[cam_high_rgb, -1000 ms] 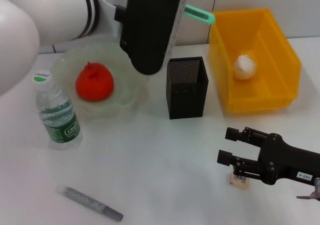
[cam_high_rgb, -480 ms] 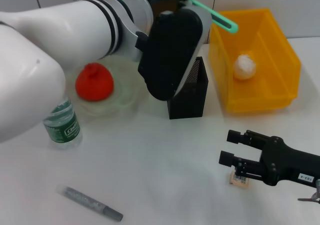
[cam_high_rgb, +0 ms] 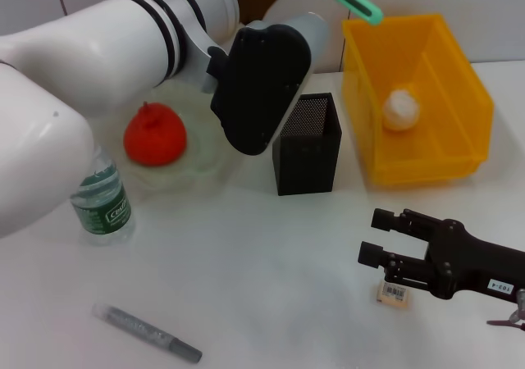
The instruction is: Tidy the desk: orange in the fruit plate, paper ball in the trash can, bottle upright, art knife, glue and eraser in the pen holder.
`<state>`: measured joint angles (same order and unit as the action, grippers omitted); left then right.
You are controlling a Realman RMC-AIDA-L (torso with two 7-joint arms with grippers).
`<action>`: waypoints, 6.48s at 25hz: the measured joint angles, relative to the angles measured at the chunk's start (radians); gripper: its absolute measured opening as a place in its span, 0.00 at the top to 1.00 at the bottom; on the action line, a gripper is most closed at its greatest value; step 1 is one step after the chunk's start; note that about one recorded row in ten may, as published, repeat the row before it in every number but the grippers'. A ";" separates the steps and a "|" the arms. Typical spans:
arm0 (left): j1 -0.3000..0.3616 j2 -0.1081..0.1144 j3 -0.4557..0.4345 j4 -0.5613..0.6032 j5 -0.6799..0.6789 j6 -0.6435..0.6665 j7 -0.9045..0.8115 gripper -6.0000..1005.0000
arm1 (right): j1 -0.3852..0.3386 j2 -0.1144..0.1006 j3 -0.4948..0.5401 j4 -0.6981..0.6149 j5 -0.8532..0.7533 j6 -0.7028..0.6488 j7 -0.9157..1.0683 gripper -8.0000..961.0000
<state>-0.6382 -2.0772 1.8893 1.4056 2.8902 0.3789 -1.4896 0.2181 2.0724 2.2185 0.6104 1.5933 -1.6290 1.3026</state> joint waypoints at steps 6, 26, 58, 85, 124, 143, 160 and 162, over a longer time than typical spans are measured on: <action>-0.018 -0.002 -0.008 -0.094 0.000 -0.115 0.088 0.87 | 0.007 -0.001 0.000 0.000 0.000 -0.003 0.000 0.21; 0.002 -0.003 0.047 -0.259 -0.001 -0.315 0.313 0.87 | 0.021 0.000 0.000 -0.009 0.000 0.006 -0.005 0.21; 0.000 -0.003 0.144 -0.551 -0.003 -0.657 0.567 0.86 | 0.026 -0.003 0.000 -0.035 -0.001 -0.005 -0.008 0.21; 0.002 -0.003 0.236 -0.614 -0.013 -0.774 0.660 0.86 | 0.020 0.003 -0.008 -0.035 -0.001 -0.029 -0.020 0.21; -0.024 -0.003 0.213 -0.693 -0.065 -0.831 0.651 0.85 | 0.079 0.005 -0.007 -0.078 -0.001 -0.024 -0.033 0.21; -0.016 -0.003 0.242 -0.685 -0.125 -0.861 0.635 0.85 | 0.095 0.005 -0.002 -0.087 -0.001 -0.021 -0.034 0.21; -0.015 -0.003 0.243 -0.684 -0.124 -0.865 0.626 0.79 | 0.096 0.005 -0.002 -0.087 0.004 -0.021 -0.034 0.21; -0.014 -0.003 0.240 -0.684 -0.125 -0.867 0.613 0.76 | 0.097 0.005 -0.002 -0.087 0.005 -0.020 -0.034 0.21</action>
<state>-0.6518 -2.0800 2.1294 0.7219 2.7657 -0.4885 -0.8768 0.3150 2.0770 2.2166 0.5231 1.5986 -1.6494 1.2685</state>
